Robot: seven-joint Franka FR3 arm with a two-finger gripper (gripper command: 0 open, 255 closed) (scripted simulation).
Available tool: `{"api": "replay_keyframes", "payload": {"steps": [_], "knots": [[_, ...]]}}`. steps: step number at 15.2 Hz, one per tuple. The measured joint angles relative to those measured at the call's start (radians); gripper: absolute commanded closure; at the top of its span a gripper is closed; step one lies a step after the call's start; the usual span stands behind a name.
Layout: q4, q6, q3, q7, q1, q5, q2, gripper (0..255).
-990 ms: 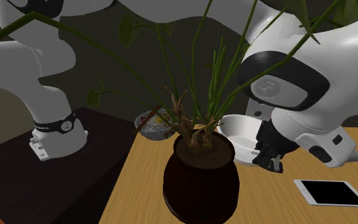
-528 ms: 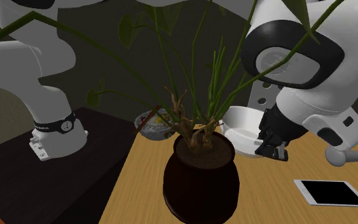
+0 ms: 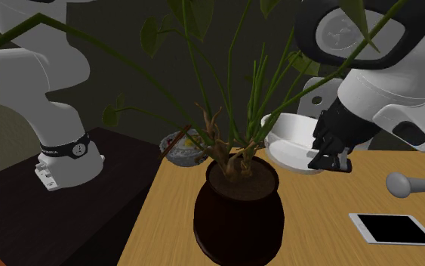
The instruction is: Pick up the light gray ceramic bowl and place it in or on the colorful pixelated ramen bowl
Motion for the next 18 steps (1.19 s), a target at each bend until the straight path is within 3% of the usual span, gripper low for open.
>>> {"api": "replay_keyframes", "payload": {"steps": [8, 18], "knots": [[0.050, -0.079, 0.003, 0.023, -0.003, 0.000, -0.033, 255], [-0.540, 0.107, 0.026, -0.052, -0.046, 0.086, -0.428, 255]]}}
